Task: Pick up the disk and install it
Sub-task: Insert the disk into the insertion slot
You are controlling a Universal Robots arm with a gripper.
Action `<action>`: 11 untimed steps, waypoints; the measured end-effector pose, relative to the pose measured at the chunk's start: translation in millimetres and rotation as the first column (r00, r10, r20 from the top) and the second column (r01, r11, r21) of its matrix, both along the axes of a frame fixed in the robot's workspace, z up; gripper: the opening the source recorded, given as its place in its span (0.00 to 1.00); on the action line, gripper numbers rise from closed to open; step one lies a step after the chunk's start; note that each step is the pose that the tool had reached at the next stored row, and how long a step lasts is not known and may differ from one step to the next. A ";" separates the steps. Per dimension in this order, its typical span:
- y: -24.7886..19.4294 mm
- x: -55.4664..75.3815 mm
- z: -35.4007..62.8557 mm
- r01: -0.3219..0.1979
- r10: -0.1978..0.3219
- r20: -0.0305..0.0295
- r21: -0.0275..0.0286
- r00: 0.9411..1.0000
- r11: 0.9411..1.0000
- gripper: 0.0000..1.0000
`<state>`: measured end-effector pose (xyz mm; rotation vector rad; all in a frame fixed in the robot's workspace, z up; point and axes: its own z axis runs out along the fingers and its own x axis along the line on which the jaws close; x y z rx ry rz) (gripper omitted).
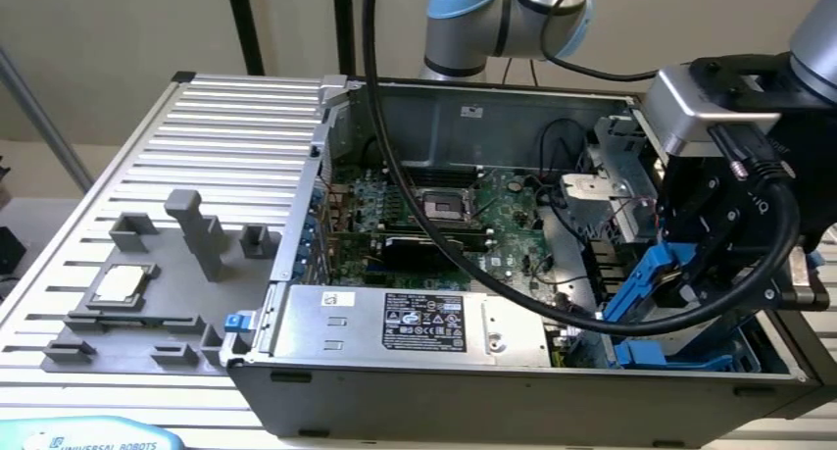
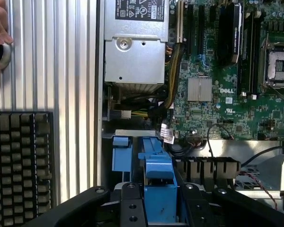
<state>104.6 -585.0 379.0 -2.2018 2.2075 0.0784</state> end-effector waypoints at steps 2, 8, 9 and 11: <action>0.0 0.0 -2.9 -0.001 0.001 0.000 0.001 1.000 1.000 0.33; 0.0 -0.6 -9.8 -0.002 0.002 0.000 0.003 1.000 1.000 0.33; 0.0 -0.7 -10.7 -0.002 0.002 0.000 0.003 1.000 1.000 0.33; 0.0 -0.9 -12.3 -0.002 0.002 0.000 0.003 1.000 1.000 0.33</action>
